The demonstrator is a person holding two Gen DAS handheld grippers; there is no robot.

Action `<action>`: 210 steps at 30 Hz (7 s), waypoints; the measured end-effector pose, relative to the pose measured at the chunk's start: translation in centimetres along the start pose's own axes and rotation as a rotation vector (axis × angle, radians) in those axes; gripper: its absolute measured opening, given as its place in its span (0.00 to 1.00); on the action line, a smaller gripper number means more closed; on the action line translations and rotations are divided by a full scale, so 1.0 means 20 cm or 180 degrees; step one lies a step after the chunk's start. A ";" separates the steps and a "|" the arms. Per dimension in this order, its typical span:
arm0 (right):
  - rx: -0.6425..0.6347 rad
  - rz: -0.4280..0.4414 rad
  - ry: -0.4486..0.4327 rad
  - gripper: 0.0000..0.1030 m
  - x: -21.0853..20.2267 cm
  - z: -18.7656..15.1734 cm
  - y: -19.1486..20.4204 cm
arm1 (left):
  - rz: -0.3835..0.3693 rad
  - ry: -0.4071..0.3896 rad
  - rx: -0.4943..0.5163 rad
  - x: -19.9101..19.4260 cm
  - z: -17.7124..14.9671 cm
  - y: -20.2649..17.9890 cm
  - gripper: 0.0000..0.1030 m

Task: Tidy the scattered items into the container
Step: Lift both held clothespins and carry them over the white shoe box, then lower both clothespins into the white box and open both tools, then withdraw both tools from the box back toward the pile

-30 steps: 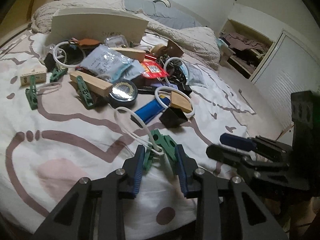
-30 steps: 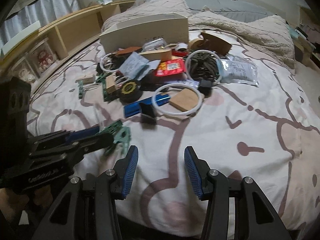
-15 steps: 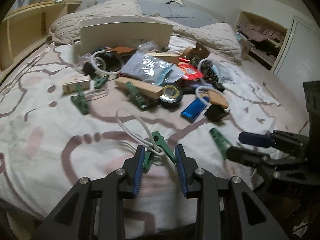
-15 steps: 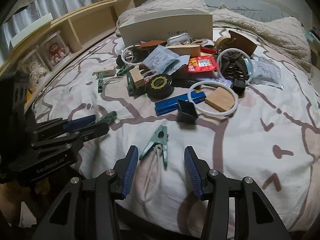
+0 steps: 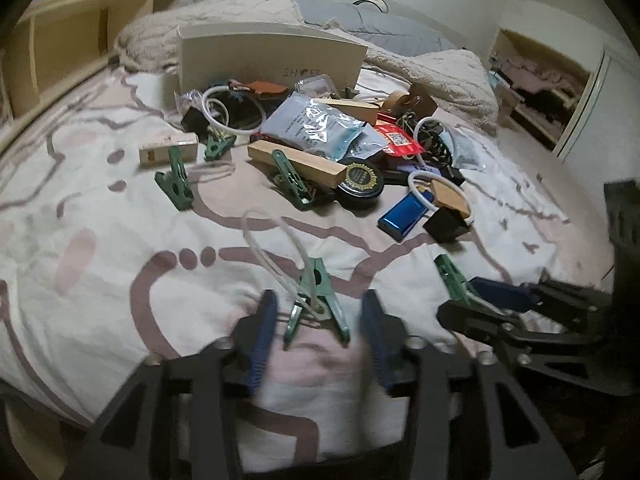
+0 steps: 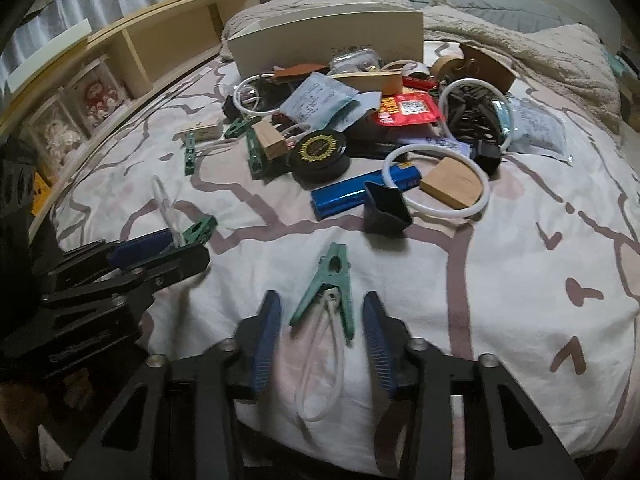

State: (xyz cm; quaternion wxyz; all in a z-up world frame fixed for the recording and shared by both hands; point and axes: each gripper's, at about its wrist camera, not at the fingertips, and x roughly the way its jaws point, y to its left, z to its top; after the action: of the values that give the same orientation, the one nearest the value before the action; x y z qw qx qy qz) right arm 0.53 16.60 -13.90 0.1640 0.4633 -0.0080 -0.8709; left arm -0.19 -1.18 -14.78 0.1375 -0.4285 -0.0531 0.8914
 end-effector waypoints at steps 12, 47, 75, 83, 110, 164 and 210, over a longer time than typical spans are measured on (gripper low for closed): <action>-0.0101 -0.0076 -0.0197 0.30 -0.03 -0.03 0.00 | 0.0101 0.0105 -0.0131 0.04 0.00 -0.01 0.40; -0.0030 -0.0055 -0.0808 0.30 -0.22 0.42 -0.12 | -0.0043 -0.0667 0.0044 -0.16 0.43 -0.03 0.29; -0.0339 0.0142 -0.1198 0.30 0.01 1.44 -0.18 | -0.0011 -0.1245 0.0245 0.01 1.32 0.17 0.29; -0.0163 0.0237 -0.1078 0.30 0.12 1.73 -0.24 | 0.0044 -0.1246 0.0168 0.11 1.54 0.25 0.29; 0.0131 0.0149 -0.0375 0.30 0.58 2.13 -0.34 | 0.0229 -0.0233 0.0070 0.68 1.69 0.37 0.73; -0.0305 0.0193 -0.0738 0.93 0.00 1.68 -0.18 | 0.0228 -0.0730 0.0246 0.01 1.39 0.21 0.93; -0.0170 -0.0174 -0.0917 1.00 -0.51 0.70 -0.17 | 0.0030 -0.0850 0.0494 -0.72 0.86 -0.25 1.00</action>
State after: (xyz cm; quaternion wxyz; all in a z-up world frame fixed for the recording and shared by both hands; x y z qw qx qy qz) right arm -6.48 20.96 1.65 0.1497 0.3290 0.0044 -0.9324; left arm -4.04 -0.21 7.91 0.1578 -0.2945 0.0001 0.9425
